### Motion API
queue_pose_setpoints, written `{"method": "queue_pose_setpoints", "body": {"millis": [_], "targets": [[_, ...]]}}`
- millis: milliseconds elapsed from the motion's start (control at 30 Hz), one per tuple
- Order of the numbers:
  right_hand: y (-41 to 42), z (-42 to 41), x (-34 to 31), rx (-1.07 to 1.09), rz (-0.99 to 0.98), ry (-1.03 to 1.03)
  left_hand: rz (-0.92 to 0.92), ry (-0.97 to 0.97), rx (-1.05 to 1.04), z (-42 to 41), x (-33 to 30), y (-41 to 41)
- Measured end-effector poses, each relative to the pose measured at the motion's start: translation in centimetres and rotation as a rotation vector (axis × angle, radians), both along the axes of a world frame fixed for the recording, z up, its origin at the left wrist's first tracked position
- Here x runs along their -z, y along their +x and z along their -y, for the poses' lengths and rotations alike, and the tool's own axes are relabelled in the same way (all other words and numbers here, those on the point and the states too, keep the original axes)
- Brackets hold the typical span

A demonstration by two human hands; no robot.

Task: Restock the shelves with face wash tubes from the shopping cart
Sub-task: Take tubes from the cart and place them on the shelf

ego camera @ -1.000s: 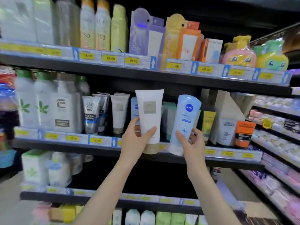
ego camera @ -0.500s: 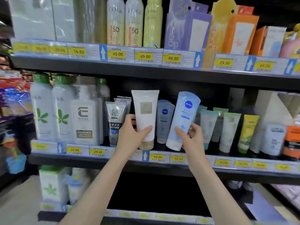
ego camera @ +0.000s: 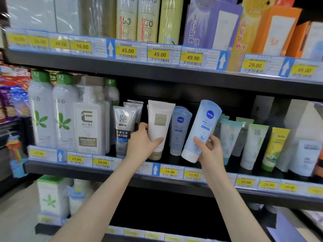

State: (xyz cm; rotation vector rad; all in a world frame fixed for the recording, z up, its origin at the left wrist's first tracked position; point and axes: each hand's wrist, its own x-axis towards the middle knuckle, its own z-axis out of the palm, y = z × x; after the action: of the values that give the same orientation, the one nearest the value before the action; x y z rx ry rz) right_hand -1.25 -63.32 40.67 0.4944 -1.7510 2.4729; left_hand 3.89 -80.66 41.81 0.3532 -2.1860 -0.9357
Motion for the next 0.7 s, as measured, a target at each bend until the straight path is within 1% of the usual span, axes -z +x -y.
{"method": "queue_pose_setpoints", "body": {"millis": [133,300,500,700], "targets": [[0.1,-0.2,0.1,-0.034,-0.007,-0.023,0.061,-0.007,0.003,0.2,0.5,-0.6],[0.0,-0.3,0.2,-0.051,-0.042,-0.002,0.137,-0.007,0.015,0.6,0.9,-1.0],[-0.5,-0.2,0.5,-0.07,-0.047,0.002,0.182,0.037,0.076,1.1,1.0,-1.0],[-0.6,-0.3,0.6,-0.076,-0.059,-0.001,0.184,0.048,0.117,1.2,1.0,-0.9]]}}
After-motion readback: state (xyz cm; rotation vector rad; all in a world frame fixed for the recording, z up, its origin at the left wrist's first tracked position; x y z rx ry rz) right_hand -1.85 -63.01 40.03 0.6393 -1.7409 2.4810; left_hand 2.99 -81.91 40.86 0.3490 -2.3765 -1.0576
